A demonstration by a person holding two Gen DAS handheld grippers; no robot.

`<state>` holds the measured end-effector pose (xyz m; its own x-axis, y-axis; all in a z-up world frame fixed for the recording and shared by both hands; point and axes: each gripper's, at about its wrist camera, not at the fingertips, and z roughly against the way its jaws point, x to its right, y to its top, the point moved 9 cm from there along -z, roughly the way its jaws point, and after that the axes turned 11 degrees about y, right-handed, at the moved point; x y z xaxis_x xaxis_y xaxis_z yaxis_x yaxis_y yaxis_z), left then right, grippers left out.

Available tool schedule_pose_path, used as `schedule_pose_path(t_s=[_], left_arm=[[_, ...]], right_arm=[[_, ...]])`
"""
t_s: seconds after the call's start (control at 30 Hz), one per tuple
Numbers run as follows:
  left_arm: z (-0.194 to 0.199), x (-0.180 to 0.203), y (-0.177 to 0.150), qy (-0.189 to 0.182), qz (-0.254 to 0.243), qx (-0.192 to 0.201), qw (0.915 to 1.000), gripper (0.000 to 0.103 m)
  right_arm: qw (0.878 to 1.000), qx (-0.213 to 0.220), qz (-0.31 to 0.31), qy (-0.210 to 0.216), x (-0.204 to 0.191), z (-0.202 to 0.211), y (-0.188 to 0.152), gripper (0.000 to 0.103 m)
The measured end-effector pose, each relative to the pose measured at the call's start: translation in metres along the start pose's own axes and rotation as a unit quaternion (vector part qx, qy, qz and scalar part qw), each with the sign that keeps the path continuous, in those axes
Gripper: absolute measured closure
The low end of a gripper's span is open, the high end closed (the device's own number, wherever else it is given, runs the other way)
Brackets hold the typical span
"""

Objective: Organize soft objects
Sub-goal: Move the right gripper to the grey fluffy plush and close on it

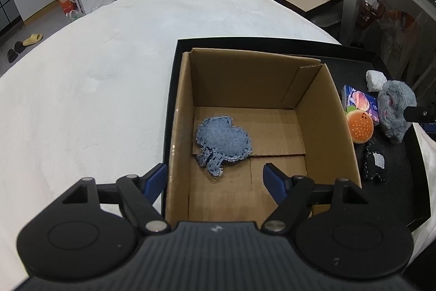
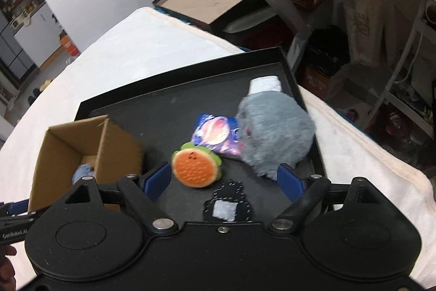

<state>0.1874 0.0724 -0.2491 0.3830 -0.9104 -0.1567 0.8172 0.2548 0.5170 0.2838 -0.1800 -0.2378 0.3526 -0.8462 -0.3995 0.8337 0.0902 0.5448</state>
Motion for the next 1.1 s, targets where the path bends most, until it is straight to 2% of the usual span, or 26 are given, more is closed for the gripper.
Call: schedule_pose_path(t_s=[0.4,0.87,0.9,1.0,1.1], left_arm=[[-0.012,0.007,0.004,0.015,-0.009,-0.012,0.9998,0.027],[-0.017,0.006,0.006,0.01,-0.012,-0.021,0.9997,0.027],[-0.017,0.005,0.006,0.009,-0.009,-0.021,0.9997,0.027],[-0.017,0.001,0.006,0.006,0.001,-0.02,0.9998,0.027],[-0.016,-0.002,0.005,0.004,0.006,-0.02,0.9998,0.027]], right_arm=[[1.0,0.008,-0.011,-0.023,0.044,-0.015,0.014,0.02],[0.999,-0.007,0.022,-0.038,0.053,-0.042,0.027,0.021],[0.999,-0.011,0.024,-0.041,0.053,-0.043,0.027,0.022],[0.998,-0.013,0.024,-0.053,0.055,-0.043,0.026,0.041],[0.999,-0.009,0.0,-0.044,0.058,-0.038,0.026,0.049]])
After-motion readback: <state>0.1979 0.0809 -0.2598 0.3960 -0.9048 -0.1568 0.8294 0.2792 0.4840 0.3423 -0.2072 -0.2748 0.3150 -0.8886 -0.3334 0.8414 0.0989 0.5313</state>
